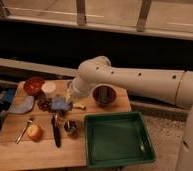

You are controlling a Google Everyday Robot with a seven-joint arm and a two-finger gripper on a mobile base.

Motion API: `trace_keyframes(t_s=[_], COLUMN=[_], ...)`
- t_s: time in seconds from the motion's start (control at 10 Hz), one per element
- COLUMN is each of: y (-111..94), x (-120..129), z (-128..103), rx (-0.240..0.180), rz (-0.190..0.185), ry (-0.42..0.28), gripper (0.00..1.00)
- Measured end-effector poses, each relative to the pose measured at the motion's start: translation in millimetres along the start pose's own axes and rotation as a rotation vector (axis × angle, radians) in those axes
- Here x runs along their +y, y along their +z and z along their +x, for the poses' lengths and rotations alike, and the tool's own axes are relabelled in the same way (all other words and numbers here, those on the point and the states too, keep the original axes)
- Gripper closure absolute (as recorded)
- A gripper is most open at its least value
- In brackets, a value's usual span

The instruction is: Place sponge in paper cup

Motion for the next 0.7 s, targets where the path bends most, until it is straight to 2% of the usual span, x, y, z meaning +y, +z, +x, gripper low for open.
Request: trace_keyframes(t_s=[0.1, 0.5, 0.7], y=[-3, -1, 5], x=[-1, -3, -9], z=[-7, -6, -23], rx=[-0.003, -0.003, -0.010], rz=[0.000, -0.001, -0.005], ry=[0.004, 0.007, 0.008], gripper=[1.00, 1.00, 1.00])
